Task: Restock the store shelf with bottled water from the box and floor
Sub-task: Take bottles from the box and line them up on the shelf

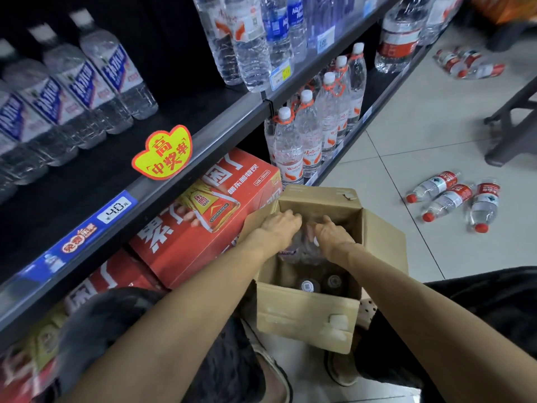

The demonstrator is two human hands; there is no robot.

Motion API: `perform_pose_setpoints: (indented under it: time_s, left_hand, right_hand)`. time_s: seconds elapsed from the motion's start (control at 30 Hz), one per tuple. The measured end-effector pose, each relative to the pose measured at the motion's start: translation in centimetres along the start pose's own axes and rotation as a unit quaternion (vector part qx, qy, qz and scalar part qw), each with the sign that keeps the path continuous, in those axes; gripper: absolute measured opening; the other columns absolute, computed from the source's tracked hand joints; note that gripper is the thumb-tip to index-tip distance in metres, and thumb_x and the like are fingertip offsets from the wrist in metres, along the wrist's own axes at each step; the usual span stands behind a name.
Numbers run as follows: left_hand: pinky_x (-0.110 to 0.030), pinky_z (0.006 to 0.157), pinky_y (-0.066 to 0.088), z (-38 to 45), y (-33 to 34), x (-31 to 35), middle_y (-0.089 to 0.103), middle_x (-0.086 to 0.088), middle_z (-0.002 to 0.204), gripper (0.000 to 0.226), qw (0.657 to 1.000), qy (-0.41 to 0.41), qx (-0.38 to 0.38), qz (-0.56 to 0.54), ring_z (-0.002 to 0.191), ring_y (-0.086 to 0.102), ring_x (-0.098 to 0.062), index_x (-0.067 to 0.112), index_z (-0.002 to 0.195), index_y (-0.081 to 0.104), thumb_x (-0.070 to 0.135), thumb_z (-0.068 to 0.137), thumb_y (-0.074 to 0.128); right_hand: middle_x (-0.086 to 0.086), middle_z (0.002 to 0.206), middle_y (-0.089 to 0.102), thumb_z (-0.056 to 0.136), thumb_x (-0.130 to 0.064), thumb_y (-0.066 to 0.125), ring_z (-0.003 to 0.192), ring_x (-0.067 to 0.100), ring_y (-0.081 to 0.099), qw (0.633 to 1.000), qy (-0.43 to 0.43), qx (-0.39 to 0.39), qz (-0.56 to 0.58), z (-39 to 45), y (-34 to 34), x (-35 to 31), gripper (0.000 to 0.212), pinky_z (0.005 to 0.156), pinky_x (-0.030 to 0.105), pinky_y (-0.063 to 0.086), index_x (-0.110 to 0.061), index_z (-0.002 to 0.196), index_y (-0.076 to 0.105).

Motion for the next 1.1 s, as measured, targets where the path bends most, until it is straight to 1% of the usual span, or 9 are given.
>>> perform_pose_setpoints:
  time_s: [0.1,0.27,0.37,0.43,0.5,0.6,0.67,0.83,1.1]
  left_hand:
    - [-0.041,0.091,0.045,-1.2,-1.8,-0.5,0.049,-0.017,0.125,0.041,1.0,0.007,0.012,-0.007,0.117,0.051,-0.036,0.005,0.126,0.047,0.0,0.087,0.058]
    - [-0.036,0.077,0.042,-3.7,-4.4,-1.5,0.053,-0.016,0.122,0.03,0.998,0.006,0.048,-0.033,0.109,0.056,-0.033,0.006,0.119,0.052,0.008,0.09,0.058]
    - [-0.041,0.097,0.043,-5.1,-5.6,-2.2,0.044,-0.016,0.139,0.044,0.998,-0.007,0.055,-0.029,0.124,0.047,-0.035,0.008,0.134,0.047,0.008,0.091,0.053]
    - [-0.043,0.107,0.036,-6.2,-6.7,-2.8,0.032,-0.012,0.152,0.056,0.997,-0.022,0.058,-0.046,0.135,0.037,-0.036,0.011,0.144,0.035,0.009,0.091,0.052]
    - [-0.041,0.099,0.039,-7.4,-8.1,-3.2,0.036,-0.011,0.146,0.054,0.994,-0.024,0.087,-0.054,0.129,0.044,-0.036,0.012,0.141,0.034,0.009,0.09,0.052]
    - [-0.041,0.081,0.041,-9.7,-10.6,-3.6,0.044,-0.011,0.119,0.035,0.989,-0.006,0.145,-0.037,0.105,0.055,-0.036,0.011,0.121,0.04,0.01,0.088,0.053]
    - [-0.042,0.072,0.04,-11.4,-12.8,-4.2,0.044,-0.01,0.111,0.025,0.983,-0.011,0.179,-0.028,0.093,0.057,-0.037,0.013,0.111,0.04,0.013,0.09,0.054]
    - [-0.045,0.075,0.044,-15.6,-18.7,-5.4,0.046,-0.011,0.11,0.021,0.966,-0.032,0.257,-0.003,0.091,0.057,-0.037,0.01,0.111,0.042,0.015,0.094,0.052]
    - [-0.043,0.065,0.04,-21.8,-26.1,-9.2,0.048,-0.013,0.109,0.02,0.915,-0.073,0.395,0.027,0.085,0.055,-0.037,0.007,0.112,0.044,0.009,0.093,0.052]
  right_hand:
    - [0.014,0.137,0.044,0.093,-0.006,0.051,0.13,0.03,0.047,0.999,-0.01,0.024,-0.023,-1.0,-1.3,0.2,0.041,0.102,0.04,0.044,-0.01,0.133,0.045]
    - [0.012,0.133,0.046,0.089,-0.012,0.061,0.114,0.03,0.056,0.994,-0.044,0.089,-0.037,-2.7,-5.4,0.0,0.044,0.094,0.036,0.048,-0.017,0.131,0.049]
    - [0.007,0.125,0.051,0.088,-0.019,0.064,0.104,0.027,0.059,0.989,-0.074,0.118,-0.046,-3.9,-8.2,0.2,0.039,0.083,0.034,0.053,-0.026,0.123,0.049]
    - [0.005,0.125,0.05,0.088,-0.023,0.064,0.102,0.024,0.058,0.984,-0.097,0.135,-0.057,-4.9,-10.0,0.1,0.032,0.076,0.029,0.049,-0.028,0.117,0.05]
    - [0.006,0.126,0.049,0.09,-0.025,0.062,0.104,0.026,0.058,0.98,-0.109,0.152,-0.067,-5.8,-11.9,-0.3,0.031,0.079,0.031,0.048,-0.026,0.118,0.05]
    - [0.011,0.117,0.048,0.091,-0.021,0.06,0.097,0.034,0.06,0.976,-0.123,0.167,-0.064,-7.4,-15.3,-1.2,0.03,0.082,0.038,0.049,-0.019,0.119,0.05]
    - [0.012,0.115,0.047,0.093,-0.021,0.057,0.095,0.036,0.06,0.971,-0.135,0.184,-0.066,-8.4,-18.0,-1.8,0.028,0.084,0.039,0.048,-0.015,0.119,0.049]
    - [0.016,0.125,0.04,0.096,-0.017,0.053,0.104,0.039,0.056,0.953,-0.147,0.252,-0.079,-11.1,-25.1,-4.4,0.029,0.084,0.041,0.046,-0.009,0.123,0.045]
    - [0.02,0.123,0.038,0.096,-0.005,0.05,0.082,0.04,0.057,0.908,-0.17,0.375,-0.072,-14.5,-33.2,-9.6,0.032,0.073,0.046,0.048,-0.004,0.126,0.039]
Point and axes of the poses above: each hand's wrist, its own z-axis towards the middle knuckle, its own y-axis out of the palm, x = y × z, the point moved 2 cm from there along z, towards the middle knuckle
